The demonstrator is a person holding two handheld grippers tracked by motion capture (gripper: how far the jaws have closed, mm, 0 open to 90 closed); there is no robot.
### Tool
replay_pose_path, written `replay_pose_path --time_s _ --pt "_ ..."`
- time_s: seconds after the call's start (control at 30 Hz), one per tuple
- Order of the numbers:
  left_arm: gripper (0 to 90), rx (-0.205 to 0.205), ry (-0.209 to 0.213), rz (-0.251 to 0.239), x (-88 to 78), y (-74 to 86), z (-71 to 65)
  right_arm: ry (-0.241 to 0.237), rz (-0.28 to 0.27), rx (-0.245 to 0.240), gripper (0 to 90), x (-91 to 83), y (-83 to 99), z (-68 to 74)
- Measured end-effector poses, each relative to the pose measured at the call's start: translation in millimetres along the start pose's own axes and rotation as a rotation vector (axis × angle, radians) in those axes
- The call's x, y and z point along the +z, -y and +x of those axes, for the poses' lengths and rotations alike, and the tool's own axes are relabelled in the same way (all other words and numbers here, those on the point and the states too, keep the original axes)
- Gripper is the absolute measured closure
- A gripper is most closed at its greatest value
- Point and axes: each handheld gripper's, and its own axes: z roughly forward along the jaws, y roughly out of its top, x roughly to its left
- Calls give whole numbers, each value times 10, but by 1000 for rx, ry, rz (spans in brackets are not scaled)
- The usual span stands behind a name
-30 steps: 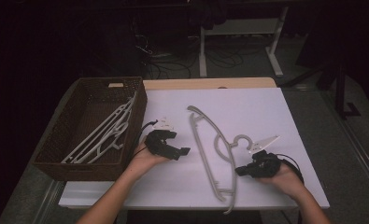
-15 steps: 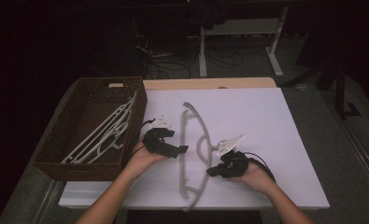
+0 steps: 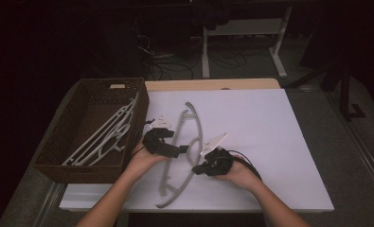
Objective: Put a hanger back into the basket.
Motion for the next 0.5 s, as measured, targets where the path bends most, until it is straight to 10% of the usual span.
replay_pose_path --time_s 0.27,0.5 --pt "286 -56 -147 0 164 -105 213 136 -62 117 888 -412 134 -448" --pt "753 -137 -251 39 425 -217 523 190 -72 187 875 -544 309 -697"
